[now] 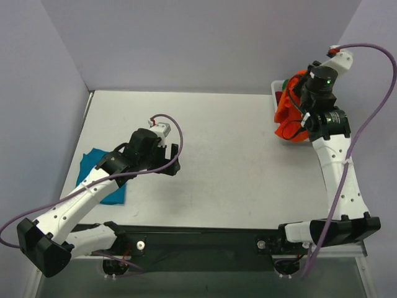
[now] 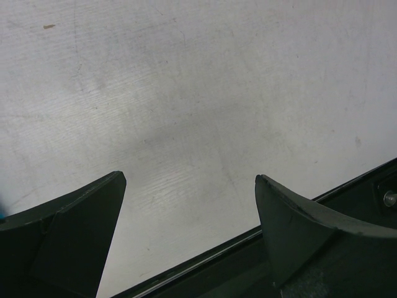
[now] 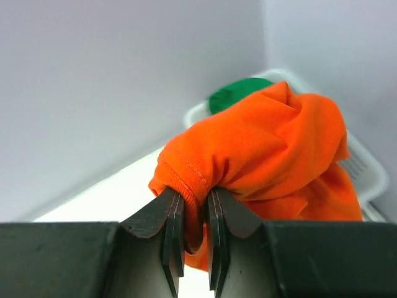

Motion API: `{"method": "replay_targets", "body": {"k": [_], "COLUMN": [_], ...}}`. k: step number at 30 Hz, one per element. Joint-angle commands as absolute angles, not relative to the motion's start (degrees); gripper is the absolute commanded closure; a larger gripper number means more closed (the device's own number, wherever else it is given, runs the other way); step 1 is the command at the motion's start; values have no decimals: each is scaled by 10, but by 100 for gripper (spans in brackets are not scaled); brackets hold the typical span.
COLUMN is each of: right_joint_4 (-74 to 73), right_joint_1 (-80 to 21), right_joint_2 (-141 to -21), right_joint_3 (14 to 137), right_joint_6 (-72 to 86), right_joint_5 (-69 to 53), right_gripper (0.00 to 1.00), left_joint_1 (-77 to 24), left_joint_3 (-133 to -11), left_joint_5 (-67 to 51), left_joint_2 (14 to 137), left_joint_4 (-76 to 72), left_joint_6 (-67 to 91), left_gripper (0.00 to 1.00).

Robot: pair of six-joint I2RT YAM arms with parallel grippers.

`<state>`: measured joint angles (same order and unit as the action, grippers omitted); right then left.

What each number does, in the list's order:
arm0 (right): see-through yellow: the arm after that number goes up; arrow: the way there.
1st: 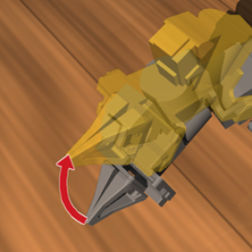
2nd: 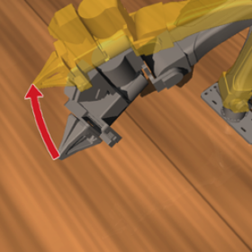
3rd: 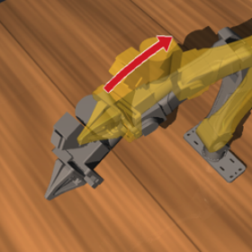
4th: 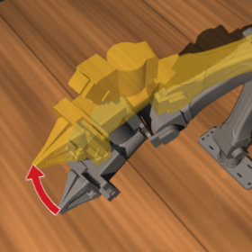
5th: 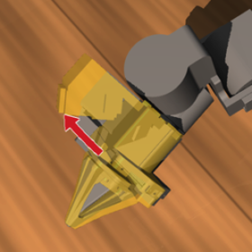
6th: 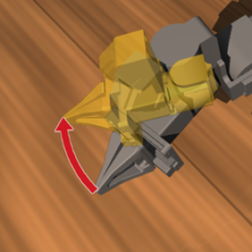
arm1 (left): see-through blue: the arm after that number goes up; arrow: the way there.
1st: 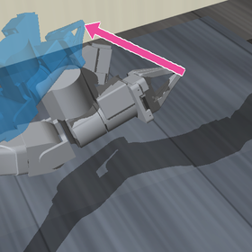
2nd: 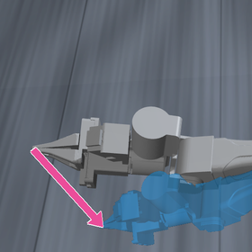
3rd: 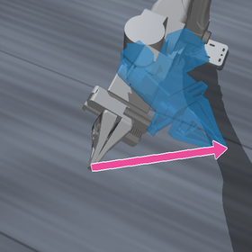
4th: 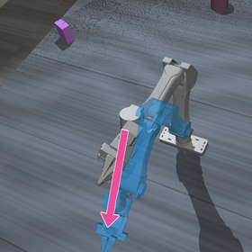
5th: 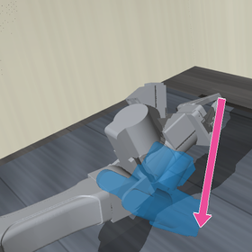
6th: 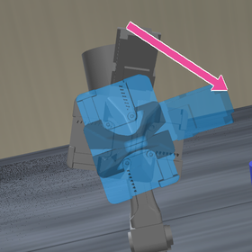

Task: Fold and stack the t-shirts
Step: Move the tshirt to the center of the board

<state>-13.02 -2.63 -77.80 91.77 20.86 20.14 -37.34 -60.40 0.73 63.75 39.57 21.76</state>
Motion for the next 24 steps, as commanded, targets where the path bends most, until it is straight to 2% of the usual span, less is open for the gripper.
{"method": "replay_targets", "body": {"k": [1,8,11,14,15,18,24], "right_joint_4": [-125,-128,-132,-132,-134,-135,-110], "right_joint_1": [-133,-298,-304,-292,-267,-195,-224], "right_joint_2": [-725,-717,-704,-663,-651,-610,-578], "right_joint_3": [979,976,931,828,792,662,479], "right_joint_6": [154,170,208,245,259,321,367], "right_joint_5": [168,133,98,128,129,55,39], "right_gripper": [96,90,83,60,44,27,27], "left_joint_1": [-366,-326,-314,-309,-308,-308,-306], "left_joint_3": [-613,-614,-608,-597,-585,-549,-473], "left_joint_5": [3,7,8,12,16,24,37], "left_joint_2": [622,589,566,545,541,533,541], "left_joint_4": [370,369,369,363,359,346,300], "left_joint_6": [221,257,272,289,294,320,380], "left_gripper": [3,3,3,3,3,3,3]}}
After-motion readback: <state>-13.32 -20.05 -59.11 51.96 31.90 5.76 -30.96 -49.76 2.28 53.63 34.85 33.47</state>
